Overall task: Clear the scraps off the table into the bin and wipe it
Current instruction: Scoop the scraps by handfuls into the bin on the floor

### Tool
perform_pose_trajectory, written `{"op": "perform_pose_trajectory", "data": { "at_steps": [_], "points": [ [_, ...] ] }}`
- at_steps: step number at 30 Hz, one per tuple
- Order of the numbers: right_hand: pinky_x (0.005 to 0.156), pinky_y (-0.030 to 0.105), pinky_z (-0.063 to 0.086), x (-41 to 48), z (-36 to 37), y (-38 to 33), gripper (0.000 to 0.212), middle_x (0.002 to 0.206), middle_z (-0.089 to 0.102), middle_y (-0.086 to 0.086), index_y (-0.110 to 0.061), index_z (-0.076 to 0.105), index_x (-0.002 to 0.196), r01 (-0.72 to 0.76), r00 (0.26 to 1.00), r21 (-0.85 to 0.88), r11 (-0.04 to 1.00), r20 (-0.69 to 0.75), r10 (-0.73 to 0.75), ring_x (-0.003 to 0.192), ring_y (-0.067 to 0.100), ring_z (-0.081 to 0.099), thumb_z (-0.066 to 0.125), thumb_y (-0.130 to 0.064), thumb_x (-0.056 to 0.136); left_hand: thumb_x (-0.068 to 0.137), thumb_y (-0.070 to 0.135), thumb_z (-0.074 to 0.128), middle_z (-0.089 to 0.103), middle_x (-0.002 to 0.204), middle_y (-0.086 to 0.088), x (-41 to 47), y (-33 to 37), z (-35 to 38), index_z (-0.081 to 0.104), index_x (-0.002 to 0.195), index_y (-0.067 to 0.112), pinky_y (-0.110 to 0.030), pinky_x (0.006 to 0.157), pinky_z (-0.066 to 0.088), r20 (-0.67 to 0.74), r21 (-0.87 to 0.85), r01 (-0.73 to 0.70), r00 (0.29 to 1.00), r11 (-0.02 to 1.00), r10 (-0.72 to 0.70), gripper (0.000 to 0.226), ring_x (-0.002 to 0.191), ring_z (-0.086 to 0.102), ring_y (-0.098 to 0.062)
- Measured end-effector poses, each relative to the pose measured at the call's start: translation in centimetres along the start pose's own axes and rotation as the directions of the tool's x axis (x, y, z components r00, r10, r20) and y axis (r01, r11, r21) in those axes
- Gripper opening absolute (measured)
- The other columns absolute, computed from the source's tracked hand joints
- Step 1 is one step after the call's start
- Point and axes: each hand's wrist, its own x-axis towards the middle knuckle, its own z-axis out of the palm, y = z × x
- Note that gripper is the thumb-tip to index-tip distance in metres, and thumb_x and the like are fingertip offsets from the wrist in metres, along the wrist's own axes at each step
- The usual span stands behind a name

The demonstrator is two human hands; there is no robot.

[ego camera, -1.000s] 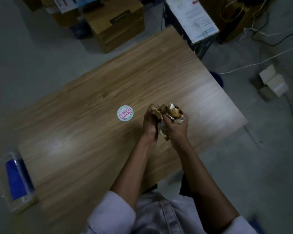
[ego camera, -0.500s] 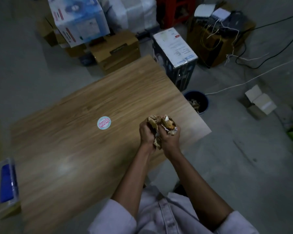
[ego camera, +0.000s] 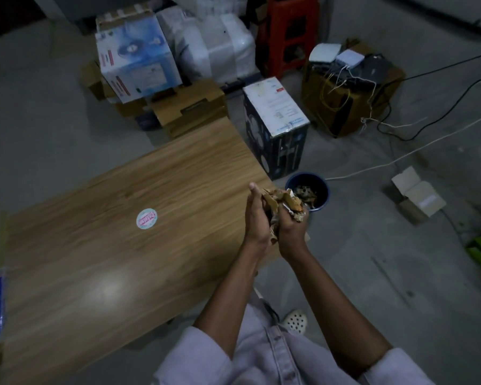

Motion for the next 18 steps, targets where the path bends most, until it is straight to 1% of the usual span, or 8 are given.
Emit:
{"op": "perform_pose_trajectory", "data": {
  "at_steps": [3,4,6,8,10,11,14,18],
  "points": [
    [0.069,0.027,0.053,2.7,-0.4,-0.8,0.009,0.074,0.071,-0.009,-0.018,0.07,0.082,-0.004,0.999,0.045,0.999,-0.033,0.005,0.072,0.007,0.066,0.062,-0.018,0.078,0.091,0.071,0.046,0.073,0.107,-0.017,2.6,0.3,2.2,0.067,0.11,0.0,-0.036,0.087,0.057,-0.029,0.094,-0.033,0.999,0.995,0.035,0.076,0.099,0.071,-0.027],
    [0.071,0.028,0.054,3.8,-0.6,-1.1,0.013,0.075,0.072,-0.009,-0.022,0.071,0.083,-0.002,0.999,0.043,0.999,-0.043,0.004,0.074,0.008,0.067,0.061,-0.016,0.079,0.092,0.067,0.046,0.071,0.109,-0.016,3.3,0.6,3.0,0.064,0.113,0.001,-0.03,0.084,0.056,-0.036,0.126,-0.041,0.998,0.991,0.046,0.072,0.099,0.07,-0.023],
    [0.07,0.03,0.053,6.0,-1.2,-1.4,0.013,0.076,0.072,-0.007,-0.019,0.072,0.084,-0.011,0.997,0.037,0.999,-0.074,0.013,0.074,0.01,0.067,0.06,-0.016,0.08,0.104,0.05,0.043,0.067,0.105,-0.009,5.1,0.6,4.8,0.061,0.109,0.006,-0.021,0.078,0.051,-0.029,0.158,-0.057,0.998,0.986,0.063,0.048,0.094,0.066,-0.015],
    [0.074,0.034,0.054,8.4,-2.1,-1.4,0.017,0.08,0.073,-0.004,-0.01,0.069,0.091,-0.01,0.991,0.055,0.998,-0.132,0.017,0.078,0.015,0.068,0.063,-0.019,0.078,0.108,0.042,0.04,0.063,0.102,-0.005,6.9,0.6,6.7,0.06,0.103,0.018,-0.032,0.087,0.051,-0.004,0.2,-0.06,0.998,0.978,0.062,0.031,0.096,0.062,-0.016],
    [0.08,0.036,0.055,10.7,-2.7,-1.6,0.028,0.087,0.075,0.0,-0.01,0.071,0.093,0.013,0.979,0.044,0.999,-0.204,-0.003,0.086,0.019,0.07,0.067,-0.028,0.073,0.106,0.043,0.04,0.062,0.1,-0.005,8.7,0.5,8.8,0.058,0.095,0.024,-0.047,0.098,0.05,0.021,0.25,-0.077,0.997,0.965,0.074,0.029,0.097,0.061,-0.019],
    [0.08,0.034,0.055,11.7,-2.9,-1.7,0.03,0.087,0.076,-0.002,-0.011,0.071,0.092,0.03,0.97,0.036,0.999,-0.243,-0.02,0.086,0.018,0.071,0.067,-0.032,0.071,0.104,0.046,0.04,0.062,0.1,-0.007,9.5,0.3,9.7,0.057,0.092,0.026,-0.05,0.1,0.048,0.025,0.266,-0.088,0.996,0.96,0.084,0.029,0.098,0.061,-0.022],
    [0.076,0.031,0.054,14.1,-3.4,-1.9,0.028,0.08,0.075,-0.008,-0.011,0.069,0.087,0.075,0.945,0.027,0.997,-0.322,-0.063,0.079,0.009,0.069,0.067,-0.034,0.07,0.098,0.051,0.037,0.061,0.107,-0.014,11.2,-0.2,12.3,0.055,0.09,0.026,-0.051,0.101,0.045,0.042,0.334,-0.128,0.992,0.934,0.121,0.031,0.104,0.06,-0.028],
    [0.075,0.028,0.053,17.3,-5.0,-1.0,0.041,0.078,0.071,-0.01,-0.003,0.064,0.092,0.031,0.93,-0.002,1.0,-0.367,-0.029,0.076,0.004,0.067,0.067,-0.037,0.071,0.103,0.037,0.038,0.059,0.112,-0.014,13.8,-1.5,14.7,0.055,0.091,0.026,-0.047,0.104,0.043,0.048,0.343,-0.113,0.994,0.933,0.102,0.024,0.108,0.058,-0.026]
  ]
}}
